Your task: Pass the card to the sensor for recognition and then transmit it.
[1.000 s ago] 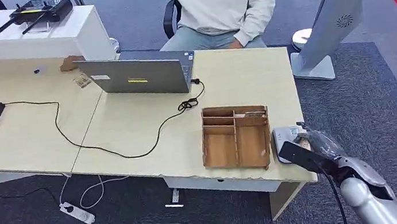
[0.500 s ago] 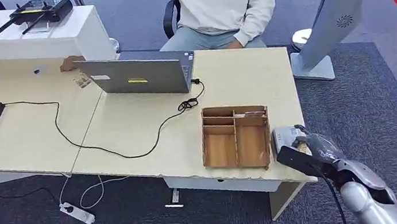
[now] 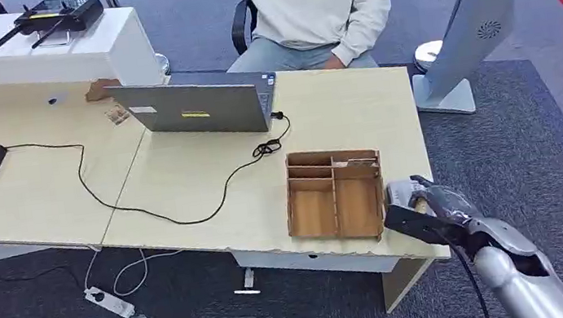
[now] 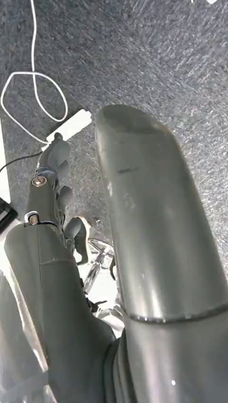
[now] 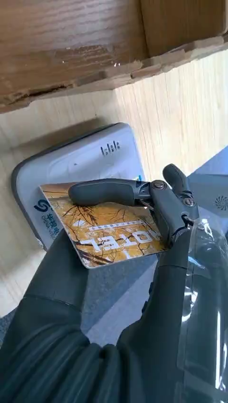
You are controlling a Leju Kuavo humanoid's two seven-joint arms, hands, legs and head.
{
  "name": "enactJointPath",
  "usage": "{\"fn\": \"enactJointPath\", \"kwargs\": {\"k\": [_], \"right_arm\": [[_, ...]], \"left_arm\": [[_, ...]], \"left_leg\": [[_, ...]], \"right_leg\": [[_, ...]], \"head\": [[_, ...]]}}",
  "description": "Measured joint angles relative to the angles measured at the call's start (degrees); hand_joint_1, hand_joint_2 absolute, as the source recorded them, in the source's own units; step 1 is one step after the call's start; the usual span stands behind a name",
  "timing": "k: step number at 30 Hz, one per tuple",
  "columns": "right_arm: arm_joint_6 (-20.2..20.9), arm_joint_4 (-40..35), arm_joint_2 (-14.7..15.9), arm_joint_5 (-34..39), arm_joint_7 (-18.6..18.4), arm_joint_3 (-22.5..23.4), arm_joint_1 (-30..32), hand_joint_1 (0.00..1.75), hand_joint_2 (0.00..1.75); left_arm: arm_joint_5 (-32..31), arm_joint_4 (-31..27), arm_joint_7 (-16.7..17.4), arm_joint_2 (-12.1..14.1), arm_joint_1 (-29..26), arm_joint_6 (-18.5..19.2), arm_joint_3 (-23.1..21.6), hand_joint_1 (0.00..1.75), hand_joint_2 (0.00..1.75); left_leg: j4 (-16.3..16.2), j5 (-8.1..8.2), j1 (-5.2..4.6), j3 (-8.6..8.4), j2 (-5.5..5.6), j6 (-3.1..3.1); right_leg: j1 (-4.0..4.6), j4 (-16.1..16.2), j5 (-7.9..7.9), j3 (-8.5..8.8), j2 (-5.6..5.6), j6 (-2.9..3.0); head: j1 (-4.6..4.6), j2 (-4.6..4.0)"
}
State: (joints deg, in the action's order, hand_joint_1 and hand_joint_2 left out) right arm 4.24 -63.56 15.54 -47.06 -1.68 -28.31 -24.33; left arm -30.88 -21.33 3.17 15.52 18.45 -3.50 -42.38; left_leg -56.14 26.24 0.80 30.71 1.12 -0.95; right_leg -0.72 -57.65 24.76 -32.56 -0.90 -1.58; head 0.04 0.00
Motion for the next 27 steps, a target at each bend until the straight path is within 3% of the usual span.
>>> {"fn": "enactJointPath", "kwargs": {"k": [24,27], "right_arm": [[1.9,3.2,-1.1,-0.6,0.5,-0.2,-1.8,1.75,1.75],[-0.2,3.4,-1.2,-1.1,1.0,0.0,-2.0,1.75,1.75]], "left_arm": [[-1.8,-0.7,0.3,0.0,-0.5,0.4,2.1,0.00,0.00],[-2.3,-0.8,0.4,-0.2,-0.9,0.0,2.4,0.00,0.00]], "left_leg": [[0.0,0.00,0.00,-0.06,-0.02,0.00],[0.0,0.00,-0.01,-0.04,-0.02,0.00]], "right_leg": [[0.00,0.0,0.00,0.04,-0.01,0.00],[-0.01,0.0,0.00,0.06,0.00,0.00]], "head": [[0.00,0.00],[0.02,0.00]]}}
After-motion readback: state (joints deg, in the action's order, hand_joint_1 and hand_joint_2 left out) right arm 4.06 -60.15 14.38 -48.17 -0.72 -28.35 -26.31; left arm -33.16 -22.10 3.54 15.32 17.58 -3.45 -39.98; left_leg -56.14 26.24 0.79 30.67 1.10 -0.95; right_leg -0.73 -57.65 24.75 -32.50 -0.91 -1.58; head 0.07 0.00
